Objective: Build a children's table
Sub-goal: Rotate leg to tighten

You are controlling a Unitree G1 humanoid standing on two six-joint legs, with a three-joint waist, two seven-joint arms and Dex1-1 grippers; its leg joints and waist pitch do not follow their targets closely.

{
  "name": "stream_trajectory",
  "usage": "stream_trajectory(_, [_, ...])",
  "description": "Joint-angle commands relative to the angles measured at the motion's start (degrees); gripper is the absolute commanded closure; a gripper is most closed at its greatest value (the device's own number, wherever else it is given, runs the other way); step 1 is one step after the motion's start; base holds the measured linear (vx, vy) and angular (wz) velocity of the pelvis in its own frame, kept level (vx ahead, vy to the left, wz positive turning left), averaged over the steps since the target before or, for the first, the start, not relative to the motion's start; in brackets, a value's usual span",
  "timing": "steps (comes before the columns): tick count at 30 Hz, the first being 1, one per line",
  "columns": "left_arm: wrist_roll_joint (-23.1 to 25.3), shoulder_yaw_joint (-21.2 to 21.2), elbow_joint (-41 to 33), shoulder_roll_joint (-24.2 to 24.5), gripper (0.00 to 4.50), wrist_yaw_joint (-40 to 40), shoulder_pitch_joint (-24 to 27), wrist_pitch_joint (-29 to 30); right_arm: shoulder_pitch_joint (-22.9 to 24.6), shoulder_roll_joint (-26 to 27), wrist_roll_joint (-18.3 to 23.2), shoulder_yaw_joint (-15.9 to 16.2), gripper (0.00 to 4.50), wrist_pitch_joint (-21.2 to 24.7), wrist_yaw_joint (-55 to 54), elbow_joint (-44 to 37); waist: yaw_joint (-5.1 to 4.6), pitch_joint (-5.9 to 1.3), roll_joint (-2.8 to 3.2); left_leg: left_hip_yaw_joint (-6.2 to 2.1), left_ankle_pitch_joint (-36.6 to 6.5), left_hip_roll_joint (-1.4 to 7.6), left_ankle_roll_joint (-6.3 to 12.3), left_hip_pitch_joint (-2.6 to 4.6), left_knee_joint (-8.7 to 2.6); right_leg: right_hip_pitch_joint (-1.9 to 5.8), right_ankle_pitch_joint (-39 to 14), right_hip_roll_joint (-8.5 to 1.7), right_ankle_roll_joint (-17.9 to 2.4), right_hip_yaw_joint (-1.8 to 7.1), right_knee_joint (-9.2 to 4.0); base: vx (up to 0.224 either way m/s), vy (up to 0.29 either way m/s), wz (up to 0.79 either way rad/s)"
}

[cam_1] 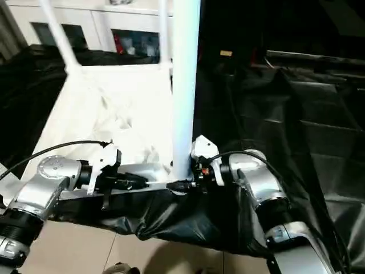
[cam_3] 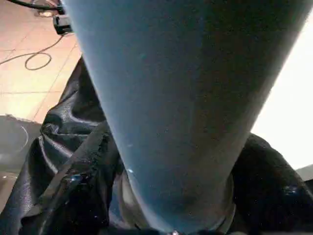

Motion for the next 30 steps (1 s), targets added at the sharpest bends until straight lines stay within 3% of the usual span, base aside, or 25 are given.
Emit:
stream_trajectory(1, [-2.1, 0.5, -2.5, -0.7, 4.50, 1.9, -1.2, -0.4, 1.3, 1.3, 1.6, 4.9, 1.61, 0.6, 5.8, -2.9, -0.14, -4.09, -0.26, -0.90, -10.8, 2.56, 3.09, 0.91, -3.76, 2.95, -9.0, -3.48, -14.7, 2.33, -3.59, 0.000, 0.000, 0.00])
stream_trajectory(10, [-1.8, 0.7, -2.4, -0.8, 4.50, 2.3, -1.0, -0.2, 2.1, 1.3, 2.1, 4.5, 1.93, 2.5, 6.3, -4.1, -0.06, -4.04, -0.39, -0.97, -11.6, 2.56, 2.64, 0.98, -3.81, 2.92, -11.3, -3.50, -14.0, 2.30, -3.73, 0.000, 0.000, 0.00])
stream_trajectory(12, [-1.3, 1.0, -2.3, -1.5, 4.50, 4.3, -1.0, -0.3, 2.3, 2.1, 2.0, 3.7, 1.93, 2.0, 4.3, -3.1, -0.03, -4.09, -0.30, -0.98, -11.2, 2.54, 2.71, 0.94, -3.76, 2.95, -10.6, -3.51, -14.2, 2.29, -3.66, 0.000, 0.000, 0.00])
stream_trajectory(14, [-0.2, 1.6, -1.6, -3.5, 4.50, 9.2, -1.3, -0.6, 1.4, 5.0, 0.3, 1.0, 1.94, 0.1, -4.6, 0.9, -0.10, -4.07, -0.32, -0.95, -11.1, 2.54, 2.64, 0.88, -3.75, 2.89, -9.9, -3.53, -14.4, 2.30, -3.63, 0.000, 0.000, 0.00])
stream_trajectory(16, [0.3, 1.6, -1.3, -4.0, 4.50, 10.7, -1.4, -0.6, 1.1, 5.8, -0.2, 0.3, 1.95, -0.3, -7.3, 1.8, -0.52, -3.75, -0.25, -1.08, -13.4, 2.43, 1.55, 0.93, -4.01, 2.77, -13.4, -3.61, -13.9, 2.26, -4.10, 0.000, 0.000, 0.00])
stream_trajectory(17, [1.5, 1.5, -0.5, -5.6, 4.50, 14.0, -1.9, -0.1, 0.2, 8.3, -1.5, -1.5, 1.96, -0.6, -15.8, 4.8, -0.93, -3.58, -0.41, -1.30, -15.5, 2.32, 0.39, 1.01, -4.27, 2.88, -18.4, -3.74, -12.4, 2.26, -4.52, 0.000, 0.000, 0.00])
stream_trajectory(19, [2.7, 1.3, 0.3, -7.6, 4.50, 17.8, -2.4, -0.1, -0.7, 10.9, -2.3, -3.3, 1.96, -0.2, -23.7, 7.3, -1.88, -3.31, -0.34, -1.59, -18.0, 2.24, -1.10, 1.31, -4.55, 2.54, -23.2, -3.79, -11.0, 2.18, -5.06, 0.000, 0.000, 0.00])
stream_trajectory(20, [3.1, 1.1, 0.5, -9.1, 4.50, 19.9, -2.6, 0.2, -1.2, 12.6, -2.7, -4.4, 1.96, -0.2, -29.0, 8.7, -2.40, -3.51, -0.55, -1.83, -18.9, 2.07, -1.40, 1.29, -4.52, 2.84, -24.9, -3.80, -10.1, 2.04, -5.14, 0.000, 0.000, 0.00])
stream_trajectory(22, [4.7, 0.6, 1.0, -12.7, 4.50, 25.5, -3.4, 1.0, -2.1, 16.4, -3.9, -6.3, 1.96, -0.4, -40.1, 11.0, -3.03, -3.37, -0.32, -1.81, -18.9, 2.10, -1.56, 1.17, -4.58, 2.54, -24.8, -3.75, -9.7, 2.23, -5.39, 0.000, 0.000, 0.00])
stream_trajectory(23, [4.7, 0.6, 1.0, -12.7, 4.50, 25.5, -3.4, 1.0, -2.1, 16.4, -3.9, -6.3, 1.96, -0.4, -40.1, 11.0, -3.23, -3.38, -0.44, -1.78, -19.0, 2.07, -1.65, 1.27, -4.55, 2.42, -25.1, -3.73, -9.5, 2.22, -5.47, 0.000, 0.000, 0.00])
stream_trajectory(26, [5.7, -0.1, 0.8, -16.5, 4.50, 30.3, -3.7, 2.1, -3.1, 20.3, -5.5, -7.7, 1.96, -1.5, -50.9, 12.8, -3.34, -3.64, -0.40, -1.65, -17.8, 1.90, -0.83, 1.16, -4.36, 2.47, -23.6, -3.65, -9.5, 2.32, -5.46, 0.000, 0.000, 0.00])
stream_trajectory(29, [6.4, -1.3, 0.6, -18.1, 4.50, 31.0, -3.6, 1.8, -3.3, 22.8, -5.4, -8.2, 1.96, -3.5, -52.6, 12.8, -3.12, -4.07, -0.25, -1.41, -14.6, 1.93, 0.59, 0.89, -4.14, 2.73, -15.9, -3.43, -11.0, 2.37, -4.77, 0.000, 0.000, 0.00])
stream_trajectory(30, [6.4, -1.3, 0.6, -18.1, 4.50, 31.0, -3.6, 1.8, -3.3, 22.8, -5.4, -8.2, 1.96, -3.5, -52.6, 12.8, -3.12, -4.07, -0.25, -1.41, -14.6, 1.93, 0.59, 0.89, -4.14, 2.73, -15.9, -3.43, -11.0, 2.37, -4.77, 0.000, 0.000, 0.00])
